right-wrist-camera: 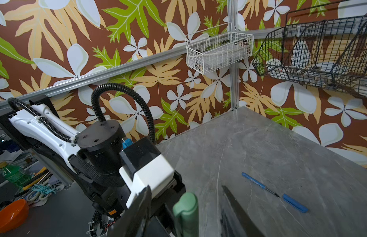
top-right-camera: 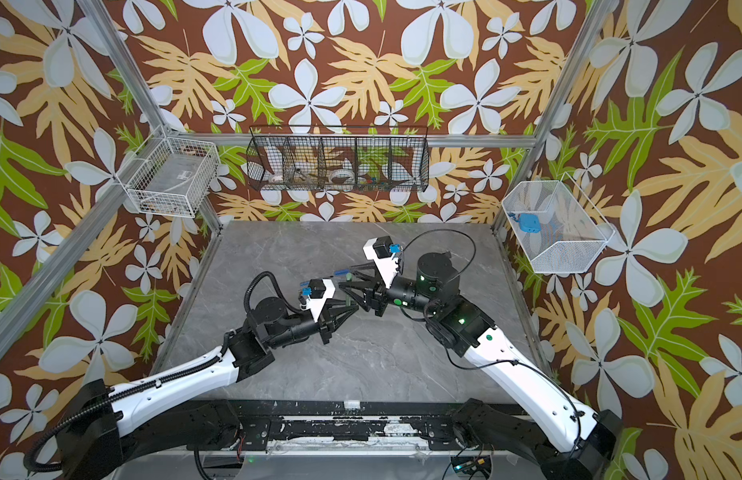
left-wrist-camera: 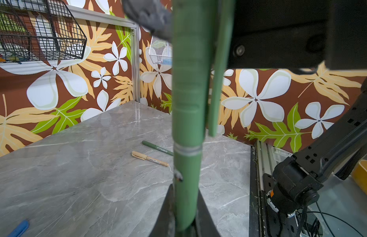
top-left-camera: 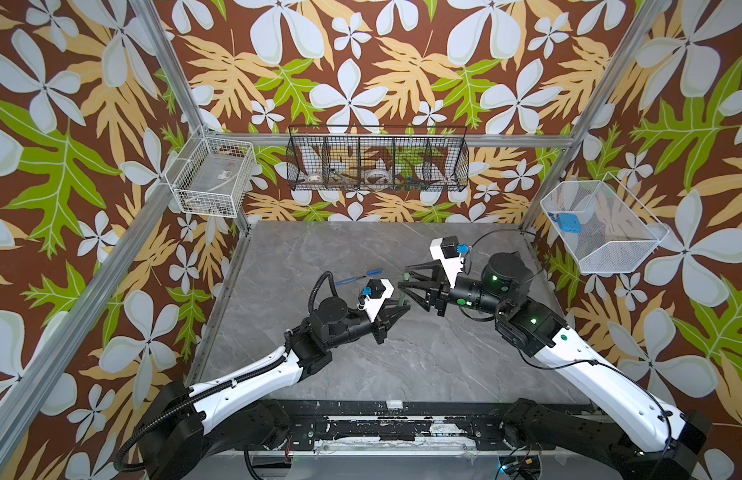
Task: Insert pens into pen caps
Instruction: Put on the pen cap to the pen.
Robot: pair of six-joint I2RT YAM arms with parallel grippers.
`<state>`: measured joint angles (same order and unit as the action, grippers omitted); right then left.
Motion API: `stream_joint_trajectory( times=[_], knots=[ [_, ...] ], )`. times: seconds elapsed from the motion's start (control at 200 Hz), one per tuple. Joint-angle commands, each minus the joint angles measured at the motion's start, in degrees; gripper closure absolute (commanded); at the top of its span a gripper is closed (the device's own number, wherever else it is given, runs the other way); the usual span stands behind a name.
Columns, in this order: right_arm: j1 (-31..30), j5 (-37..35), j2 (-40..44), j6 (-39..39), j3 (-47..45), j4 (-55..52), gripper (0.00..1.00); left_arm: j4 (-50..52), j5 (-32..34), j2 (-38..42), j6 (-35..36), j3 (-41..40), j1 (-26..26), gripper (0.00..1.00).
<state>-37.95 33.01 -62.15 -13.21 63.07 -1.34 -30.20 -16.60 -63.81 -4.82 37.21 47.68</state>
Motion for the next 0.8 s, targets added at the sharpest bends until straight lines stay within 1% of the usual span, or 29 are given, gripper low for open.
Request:
stream_joint_trajectory(
  times=[0.0,0.39,0.495,0.551,0.646,0.711,0.796],
  knots=[
    [-0.1,1.13,-0.89,0.55,0.98,-0.23,0.48,-0.92,-0.36,0.43,0.21,-0.12,-0.04,1.0],
    [-0.1,2.51,-1.43,-0.06,0.33,0.62,0.6,-0.72,-0.1,0.37,0.25,0.13,-0.06,1.0],
    [-0.07,2.66,-0.97,-0.62,-0.39,1.29,0.73,-0.73,0.36,0.51,0.34,0.21,-0.04,1.0],
    [-0.08,2.68,-0.79,-0.83,-0.81,1.41,0.76,-0.71,0.58,0.44,0.33,0.27,-0.06,1.0],
    [-0.09,3.23,-0.93,-1.48,-1.66,1.74,0.84,-0.52,1.85,0.35,0.16,1.47,-0.04,1.0],
    [-0.09,4.07,-1.29,-2.1,-2.22,1.79,0.92,-1.15,2.19,0.35,0.15,2.53,-0.04,1.0],
    [-0.1,4.61,-1.68,-2.34,-2.71,0.98,0.98,-1.78,3.35,0.29,0.16,4.39,-0.04,1.0]
  ],
)
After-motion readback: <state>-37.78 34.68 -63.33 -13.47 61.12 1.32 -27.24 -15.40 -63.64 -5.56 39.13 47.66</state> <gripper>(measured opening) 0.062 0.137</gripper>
